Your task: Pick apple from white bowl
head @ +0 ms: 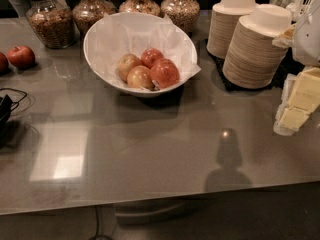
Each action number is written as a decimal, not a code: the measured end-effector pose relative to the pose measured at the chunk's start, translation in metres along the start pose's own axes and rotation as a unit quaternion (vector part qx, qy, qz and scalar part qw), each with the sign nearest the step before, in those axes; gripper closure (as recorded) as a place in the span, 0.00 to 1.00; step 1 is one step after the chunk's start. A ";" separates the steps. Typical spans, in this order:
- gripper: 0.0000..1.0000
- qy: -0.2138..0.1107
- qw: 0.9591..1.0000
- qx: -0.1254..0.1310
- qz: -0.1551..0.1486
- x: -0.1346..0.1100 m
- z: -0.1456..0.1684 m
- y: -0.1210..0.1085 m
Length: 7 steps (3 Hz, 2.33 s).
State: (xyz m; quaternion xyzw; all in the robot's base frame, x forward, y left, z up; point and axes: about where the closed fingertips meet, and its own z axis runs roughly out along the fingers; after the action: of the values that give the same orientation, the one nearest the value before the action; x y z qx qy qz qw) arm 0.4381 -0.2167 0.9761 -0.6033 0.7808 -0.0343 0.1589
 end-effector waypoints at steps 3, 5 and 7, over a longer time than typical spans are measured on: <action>0.00 -0.043 0.999 0.021 0.007 -0.020 0.017 -0.021; 0.00 -0.090 0.996 0.015 0.012 -0.032 0.022 -0.025; 0.00 -0.221 0.974 -0.016 -0.035 -0.107 0.020 -0.030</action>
Offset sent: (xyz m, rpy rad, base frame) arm 0.0282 0.0091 -0.0205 0.0474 -0.0185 -0.0298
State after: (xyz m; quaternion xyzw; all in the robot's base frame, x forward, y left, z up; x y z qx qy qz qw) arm 0.4957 -0.1203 0.9870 -0.6257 0.7049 0.1069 0.3164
